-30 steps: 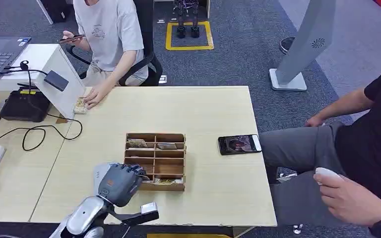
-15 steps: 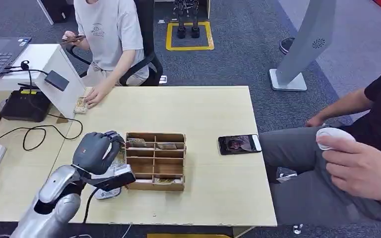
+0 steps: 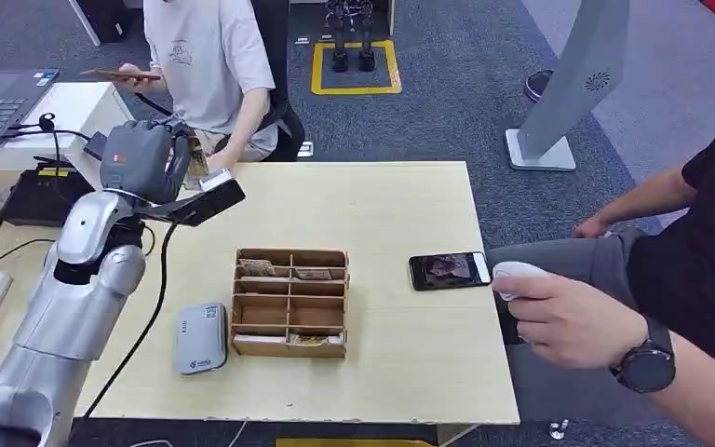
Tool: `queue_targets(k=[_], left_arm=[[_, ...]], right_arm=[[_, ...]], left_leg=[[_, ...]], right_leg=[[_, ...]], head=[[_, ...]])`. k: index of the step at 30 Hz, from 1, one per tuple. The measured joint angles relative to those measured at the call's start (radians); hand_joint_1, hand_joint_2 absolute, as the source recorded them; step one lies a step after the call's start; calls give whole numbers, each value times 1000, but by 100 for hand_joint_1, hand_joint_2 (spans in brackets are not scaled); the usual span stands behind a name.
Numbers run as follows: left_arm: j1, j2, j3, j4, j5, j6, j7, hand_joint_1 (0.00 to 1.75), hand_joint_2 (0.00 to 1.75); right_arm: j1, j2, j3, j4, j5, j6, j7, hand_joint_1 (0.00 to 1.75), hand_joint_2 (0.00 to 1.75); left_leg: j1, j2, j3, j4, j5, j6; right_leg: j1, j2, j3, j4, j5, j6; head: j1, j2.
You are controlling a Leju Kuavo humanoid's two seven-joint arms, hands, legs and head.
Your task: Pass the card to the sensor for recognition and then transmit it.
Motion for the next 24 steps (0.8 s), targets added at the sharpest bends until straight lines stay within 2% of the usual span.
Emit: queue_targets(k=[6,11,21,22,23,24], left_arm=[[-42,-35,0,119,-40,36,30,175,175],[-58,-48,0,161,-42,40,32,175,175],[-74,-69,0,257,-50,91,41,175,175],[-74,-70,0,264,-49,92,40,54,175],[-74,-71,0,269,-41,92,38,0,175],[-74,-71,1,273,-35,91,37,0,175]], right_arm=[[-1,0,0,0,8,0,6,0,175],[-2,0,0,0,9,0,6,0,175],[-3,1,0,0,23,-20,-7,0,175],[-2,1,0,0,23,-19,-8,0,175],[-2,1,0,0,23,-19,-8,0,175],[-2,2,0,0,23,-19,-8,0,175]], left_leg=[[0,0,-1,0,0,0],[0,0,-1,0,0,0],[0,0,-1,0,0,0],[0,0,-1,0,0,0],[0,0,-1,0,0,0],[0,0,-1,0,0,0]], right_leg=[[0,1,-1,0,0,0],[0,1,-1,0,0,0],[0,1,-1,0,0,0],[0,1,-1,0,0,0],[0,1,-1,0,0,0],[0,1,-1,0,0,0]], head=[[0,0],[0,0],[0,0],[0,0],[0,0],[0,0]])
